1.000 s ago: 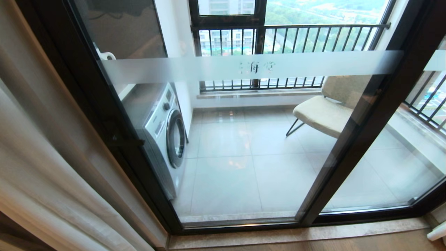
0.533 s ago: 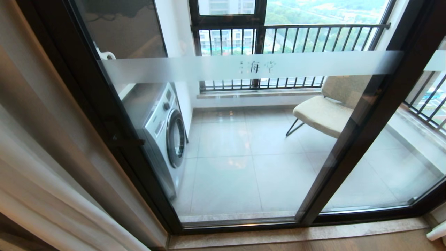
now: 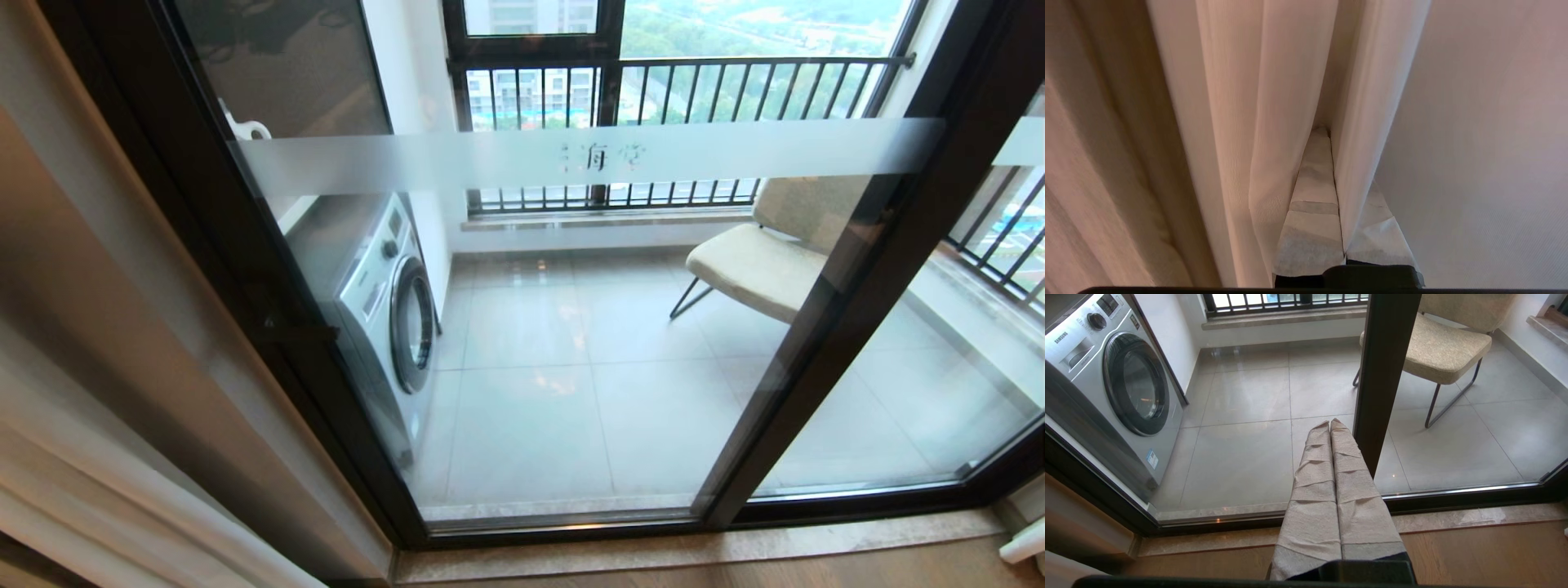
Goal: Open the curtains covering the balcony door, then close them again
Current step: Pull the inner curtains open on both sides
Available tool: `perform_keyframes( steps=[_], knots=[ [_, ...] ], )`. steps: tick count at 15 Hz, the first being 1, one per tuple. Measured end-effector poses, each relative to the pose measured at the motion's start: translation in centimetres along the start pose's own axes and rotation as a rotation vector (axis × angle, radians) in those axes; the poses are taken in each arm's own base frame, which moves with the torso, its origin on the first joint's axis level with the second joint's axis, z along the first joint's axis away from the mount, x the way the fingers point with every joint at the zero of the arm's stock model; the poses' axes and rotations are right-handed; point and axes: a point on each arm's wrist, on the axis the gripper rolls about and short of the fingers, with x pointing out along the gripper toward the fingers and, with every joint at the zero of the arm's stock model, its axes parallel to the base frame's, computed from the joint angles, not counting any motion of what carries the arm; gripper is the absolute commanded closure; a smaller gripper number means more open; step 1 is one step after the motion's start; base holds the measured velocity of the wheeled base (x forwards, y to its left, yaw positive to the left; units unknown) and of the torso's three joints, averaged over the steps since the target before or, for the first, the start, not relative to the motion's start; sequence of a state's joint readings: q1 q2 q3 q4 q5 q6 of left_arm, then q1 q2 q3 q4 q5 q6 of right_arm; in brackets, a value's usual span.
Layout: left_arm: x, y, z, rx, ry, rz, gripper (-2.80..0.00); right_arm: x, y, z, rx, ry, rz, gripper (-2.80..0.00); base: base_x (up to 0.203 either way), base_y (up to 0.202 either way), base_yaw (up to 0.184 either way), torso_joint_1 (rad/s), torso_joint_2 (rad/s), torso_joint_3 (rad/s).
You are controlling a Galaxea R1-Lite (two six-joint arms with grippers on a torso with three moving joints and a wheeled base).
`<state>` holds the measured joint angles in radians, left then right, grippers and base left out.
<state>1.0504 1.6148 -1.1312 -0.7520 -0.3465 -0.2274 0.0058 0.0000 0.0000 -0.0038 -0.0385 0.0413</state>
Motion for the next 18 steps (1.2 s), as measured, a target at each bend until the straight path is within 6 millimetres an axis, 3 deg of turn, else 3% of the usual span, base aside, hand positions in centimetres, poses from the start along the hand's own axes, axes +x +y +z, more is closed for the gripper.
perform_keyframes(
  steps=[6, 9, 13, 18],
  knots=[
    [4.1, 5.7, -0.3, 0.035, -0.027, 0.044, 0.0, 0.0, 0.0, 0.0, 0.0, 0.0, 0.0, 0.0, 0.0, 0.0, 0.0, 0.0, 0.0, 0.0],
    [5.2, 7.2, -0.9, 0.043, -0.033, 0.055, 0.0, 0.0, 0.0, 0.0, 0.0, 0.0, 0.001, 0.0, 0.0, 0.0, 0.0, 0.0, 0.0, 0.0],
    [5.1, 7.1, -0.7, 0.043, -0.027, 0.024, 0.0, 0.0, 0.0, 0.0, 0.0, 0.0, 0.001, 0.0, 0.0, 0.0, 0.0, 0.0, 0.0, 0.0],
    [3.8, 5.4, 2.2, 0.075, -0.067, -0.069, 0.0, 0.0, 0.0, 0.0, 0.0, 0.0, 0.0, 0.0, 0.0, 0.0, 0.0, 0.0, 0.0, 0.0]
  ],
)
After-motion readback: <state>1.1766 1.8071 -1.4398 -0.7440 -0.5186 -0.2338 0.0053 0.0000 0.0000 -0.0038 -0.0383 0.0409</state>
